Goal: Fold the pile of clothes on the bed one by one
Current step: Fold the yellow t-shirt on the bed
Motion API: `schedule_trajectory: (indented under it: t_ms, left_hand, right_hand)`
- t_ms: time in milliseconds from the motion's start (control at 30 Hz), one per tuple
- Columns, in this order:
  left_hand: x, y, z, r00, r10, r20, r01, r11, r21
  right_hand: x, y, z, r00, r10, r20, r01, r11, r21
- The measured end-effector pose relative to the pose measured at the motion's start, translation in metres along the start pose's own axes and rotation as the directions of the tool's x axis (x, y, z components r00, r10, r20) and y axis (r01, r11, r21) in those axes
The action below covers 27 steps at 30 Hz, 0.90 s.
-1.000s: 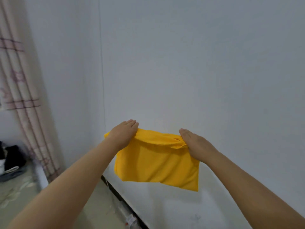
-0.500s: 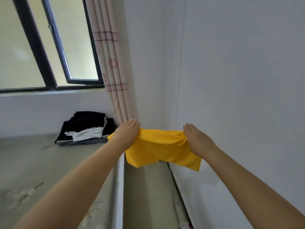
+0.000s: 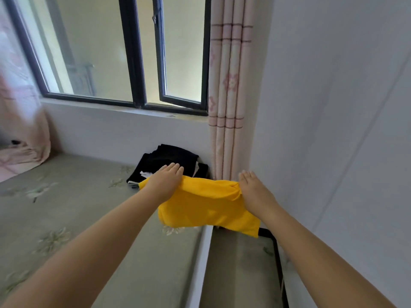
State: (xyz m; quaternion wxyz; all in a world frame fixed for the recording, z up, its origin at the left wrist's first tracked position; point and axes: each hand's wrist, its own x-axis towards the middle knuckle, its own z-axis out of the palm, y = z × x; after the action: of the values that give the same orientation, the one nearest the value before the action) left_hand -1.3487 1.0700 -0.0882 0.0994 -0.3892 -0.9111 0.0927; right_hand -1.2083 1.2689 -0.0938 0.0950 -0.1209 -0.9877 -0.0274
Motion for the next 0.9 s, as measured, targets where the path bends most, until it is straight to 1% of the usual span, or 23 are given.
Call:
schedule_trajectory:
  t_ms: [100,267,333,433,500,633,700,767,833,867,900]
  left_hand:
    - [0.050,-0.026,0.028,0.999,-0.029,0.020,0.029,1.000,-0.002]
    - [0.142,-0.072,0.082,0.989,-0.121,0.085,0.121,0.993,0.006]
    - [0.189,-0.094,0.103,0.978,-0.167,0.122,0.166,0.986,0.015]
    - [0.268,-0.132,0.131,0.959,-0.249,0.136,0.250,0.968,0.010]
    - [0.317,-0.157,0.142,0.947,-0.285,0.145,0.288,0.958,0.003]
    - [0.417,-0.218,0.158,0.919,-0.377,0.114,0.383,0.923,-0.029]
    - [0.450,-0.243,0.171,0.900,-0.425,0.095,0.430,0.901,-0.048]
    - [0.471,-0.262,0.198,0.889,-0.447,0.099,0.452,0.891,-0.041]
    - [0.478,-0.273,0.239,0.875,-0.464,0.139,0.468,0.884,0.005]
    - [0.478,-0.275,0.264,0.862,-0.476,0.171,0.477,0.878,0.041]
    - [0.476,-0.274,0.289,0.847,-0.479,0.230,0.479,0.876,0.062]
  right_hand:
    - [0.069,0.008,0.024,0.998,-0.059,0.009,0.059,0.998,0.028]
    - [0.195,0.020,0.079,0.983,-0.177,0.047,0.172,0.980,0.100]
    - [0.251,0.025,0.105,0.971,-0.224,0.079,0.212,0.968,0.130]
    - [0.350,0.036,0.142,0.950,-0.296,0.099,0.273,0.941,0.200]
    - [0.409,0.038,0.159,0.944,-0.318,0.086,0.287,0.924,0.254]
    - [0.522,0.034,0.183,0.954,-0.299,-0.010,0.287,0.906,0.312]
    - [0.559,0.025,0.198,0.958,-0.286,-0.033,0.280,0.898,0.339]
    - [0.581,0.010,0.222,0.957,-0.287,-0.052,0.285,0.887,0.363]
    - [0.590,-0.007,0.262,0.932,-0.337,-0.134,0.362,0.859,0.361]
    - [0.592,-0.015,0.283,0.919,-0.377,-0.117,0.393,0.849,0.352]
    - [0.591,-0.024,0.305,0.905,-0.426,-0.011,0.405,0.850,0.336]
